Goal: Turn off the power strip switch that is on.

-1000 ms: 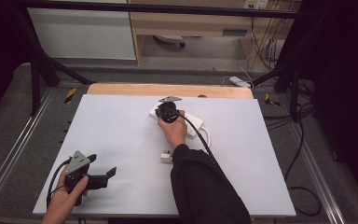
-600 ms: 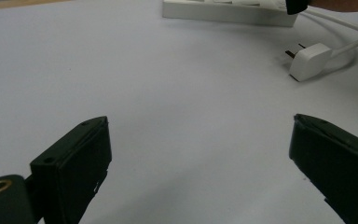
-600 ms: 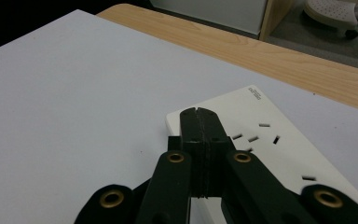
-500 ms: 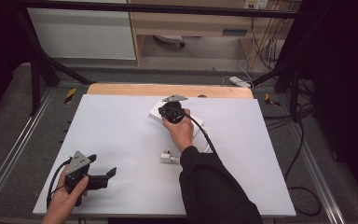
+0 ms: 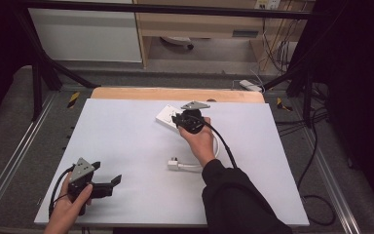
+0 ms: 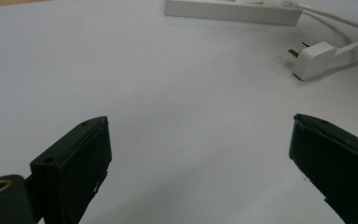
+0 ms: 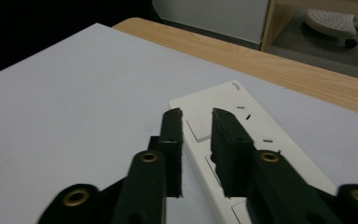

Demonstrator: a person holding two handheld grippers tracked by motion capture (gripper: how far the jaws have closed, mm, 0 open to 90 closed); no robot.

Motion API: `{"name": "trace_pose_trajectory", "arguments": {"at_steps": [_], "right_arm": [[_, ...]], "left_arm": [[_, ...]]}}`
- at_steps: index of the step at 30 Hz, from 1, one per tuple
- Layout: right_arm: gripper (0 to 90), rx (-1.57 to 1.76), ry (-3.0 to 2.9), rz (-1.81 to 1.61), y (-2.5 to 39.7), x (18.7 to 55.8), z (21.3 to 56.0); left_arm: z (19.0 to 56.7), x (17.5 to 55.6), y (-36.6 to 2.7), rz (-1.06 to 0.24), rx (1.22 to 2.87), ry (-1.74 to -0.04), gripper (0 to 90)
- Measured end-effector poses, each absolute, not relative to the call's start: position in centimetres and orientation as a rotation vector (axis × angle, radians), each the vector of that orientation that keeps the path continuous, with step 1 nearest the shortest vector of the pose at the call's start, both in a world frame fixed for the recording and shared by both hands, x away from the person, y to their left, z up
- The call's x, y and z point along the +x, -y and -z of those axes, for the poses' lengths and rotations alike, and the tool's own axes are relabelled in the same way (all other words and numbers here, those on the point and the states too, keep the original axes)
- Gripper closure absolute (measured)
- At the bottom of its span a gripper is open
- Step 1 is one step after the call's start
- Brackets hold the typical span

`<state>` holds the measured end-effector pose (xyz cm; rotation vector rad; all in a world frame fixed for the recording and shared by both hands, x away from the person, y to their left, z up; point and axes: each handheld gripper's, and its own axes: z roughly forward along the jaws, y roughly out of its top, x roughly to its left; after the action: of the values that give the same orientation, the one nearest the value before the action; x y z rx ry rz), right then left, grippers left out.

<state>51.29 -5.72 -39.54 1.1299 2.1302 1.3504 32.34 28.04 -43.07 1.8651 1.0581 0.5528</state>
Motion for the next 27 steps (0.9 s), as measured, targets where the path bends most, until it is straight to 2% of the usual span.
{"name": "trace_pose_trajectory", "arguments": {"at_steps": [5,12,19,27], "right_arm": [[43.1,1.140,-2.125,-1.366,7.3,49.7,38.6],[20.8,1.138,-2.078,-1.371,10.6,46.6,37.7],[11.1,1.147,-2.037,-1.381,14.3,43.8,37.6],[6.6,1.166,-1.961,-1.424,18.7,41.2,37.8]], "left_arm": [[43.0,32.3,-28.1,-0.556,1.853,-1.063,5.7],[42.8,32.1,-28.5,-0.578,1.813,-1.074,5.7],[42.7,32.1,-28.6,-0.583,1.790,-1.091,5.6],[42.7,32.0,-28.7,-0.590,1.777,-1.105,5.6]]}}
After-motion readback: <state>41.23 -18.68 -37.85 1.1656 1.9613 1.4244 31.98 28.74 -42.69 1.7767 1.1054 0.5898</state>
